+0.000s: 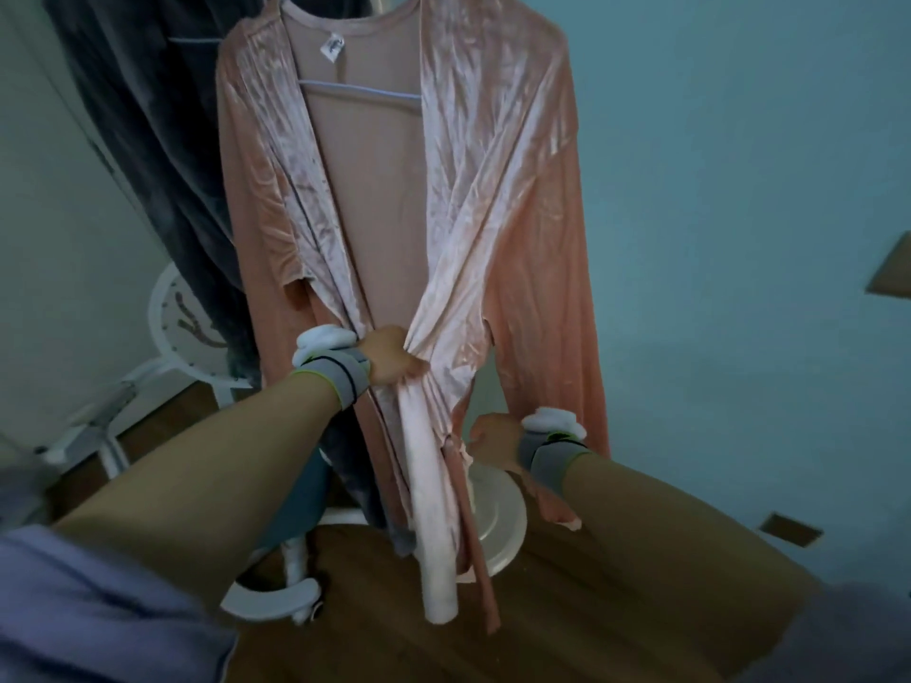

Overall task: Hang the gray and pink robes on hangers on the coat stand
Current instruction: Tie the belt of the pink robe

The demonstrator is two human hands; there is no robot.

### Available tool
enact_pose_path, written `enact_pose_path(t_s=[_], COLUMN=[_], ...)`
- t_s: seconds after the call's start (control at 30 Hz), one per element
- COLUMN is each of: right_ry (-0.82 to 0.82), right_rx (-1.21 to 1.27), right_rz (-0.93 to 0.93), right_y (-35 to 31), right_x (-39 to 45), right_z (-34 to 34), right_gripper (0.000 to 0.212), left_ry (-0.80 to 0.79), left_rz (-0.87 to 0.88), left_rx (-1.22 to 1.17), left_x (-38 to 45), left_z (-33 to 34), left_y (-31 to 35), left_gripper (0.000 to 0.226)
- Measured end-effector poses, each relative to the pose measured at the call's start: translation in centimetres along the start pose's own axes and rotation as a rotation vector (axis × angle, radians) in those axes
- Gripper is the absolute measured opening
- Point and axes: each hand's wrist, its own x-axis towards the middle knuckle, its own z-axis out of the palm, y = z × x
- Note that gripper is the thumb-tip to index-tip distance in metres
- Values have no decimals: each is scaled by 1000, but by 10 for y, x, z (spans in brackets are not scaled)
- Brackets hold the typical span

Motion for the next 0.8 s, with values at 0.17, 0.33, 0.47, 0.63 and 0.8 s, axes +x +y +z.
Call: enact_pose_path(t_s=[0.17,0.33,0.47,0.63,0.8], right_ry=[-62,66,32,-10,144], right_rx=[249,683,797,700,388], right_rz=[145,217,248,214,213], right_y=[-21,-39,-44,-36,-13], right_x=[8,12,2,-32,-67], right_z=[31,56,67,64,37], right_gripper=[50,53,48,58,49], left_ry=[13,20,16,81,154], left_rz=[70,148,191,227,251], left_rx=[-43,-152,-230,-180,-131], left_x=[-6,-7,-8,-5,-6], left_z=[-6,-13,-14,-19,-15], left_y=[-10,-22,-25,-26,-23], left_gripper=[34,36,35,33,31])
